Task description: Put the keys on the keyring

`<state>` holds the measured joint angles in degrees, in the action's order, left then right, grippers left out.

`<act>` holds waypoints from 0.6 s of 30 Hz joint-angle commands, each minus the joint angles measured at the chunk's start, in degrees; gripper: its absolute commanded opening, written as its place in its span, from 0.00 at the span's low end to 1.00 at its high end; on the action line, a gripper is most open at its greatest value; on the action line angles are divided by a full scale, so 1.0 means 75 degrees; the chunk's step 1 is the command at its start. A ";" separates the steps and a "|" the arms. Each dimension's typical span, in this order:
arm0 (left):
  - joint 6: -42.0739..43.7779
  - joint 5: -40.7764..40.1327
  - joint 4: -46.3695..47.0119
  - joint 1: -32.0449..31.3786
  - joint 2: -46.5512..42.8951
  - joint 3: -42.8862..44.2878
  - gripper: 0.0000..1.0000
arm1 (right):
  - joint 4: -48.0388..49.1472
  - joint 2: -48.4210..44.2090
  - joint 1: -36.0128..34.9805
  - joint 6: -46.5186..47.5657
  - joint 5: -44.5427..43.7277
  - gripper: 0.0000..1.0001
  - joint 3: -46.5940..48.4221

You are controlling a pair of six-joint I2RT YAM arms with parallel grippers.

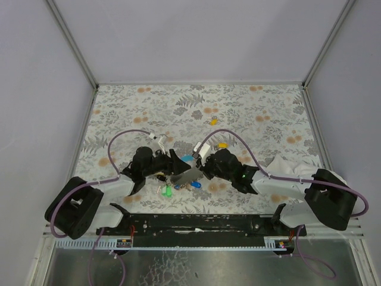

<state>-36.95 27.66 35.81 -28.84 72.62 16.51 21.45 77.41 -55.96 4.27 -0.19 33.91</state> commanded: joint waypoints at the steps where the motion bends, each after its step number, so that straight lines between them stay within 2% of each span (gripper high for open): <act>1: -0.0266 0.0280 0.0961 0.0082 0.0441 -0.0199 0.61 | 0.1182 0.0027 0.0137 -0.0337 0.0438 0.00 -0.0105; 5: -0.0298 0.0265 0.0944 0.0077 0.0864 -0.0146 0.60 | 0.0943 0.0212 0.0136 -0.0797 0.0362 0.00 -0.0167; 7: -0.0274 0.0294 0.0909 0.0090 0.0928 -0.0146 0.59 | 0.0318 0.0167 0.0135 -0.1072 0.0145 0.00 -0.0001; 8: -0.0241 0.0276 0.0811 0.0084 0.0886 -0.0134 0.59 | -0.0116 0.0122 0.0137 -0.1180 0.0063 0.02 0.0211; 11: -0.0009 0.0082 0.0300 0.0084 0.0689 -0.0058 0.60 | -0.1516 0.0084 0.0138 -0.1430 -0.0105 0.23 0.0738; 12: 0.0092 0.0000 0.0091 0.0084 0.0609 -0.0025 0.60 | -0.1982 0.0135 0.0138 -0.1521 -0.0182 0.26 0.0913; 15: 0.0350 -0.0201 -0.0330 0.0082 0.0402 0.0024 0.60 | -0.3420 0.0420 0.0137 -0.1925 -0.0309 0.29 0.1533; 18: 0.0527 -0.0280 -0.0492 0.0083 0.0337 0.0050 0.60 | -0.4084 0.0629 0.0137 -0.2339 -0.0183 0.29 0.1822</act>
<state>-36.45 27.29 34.50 -28.71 76.47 15.90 2.17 80.53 -55.00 -7.79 -0.62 43.27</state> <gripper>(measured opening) 0.600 0.292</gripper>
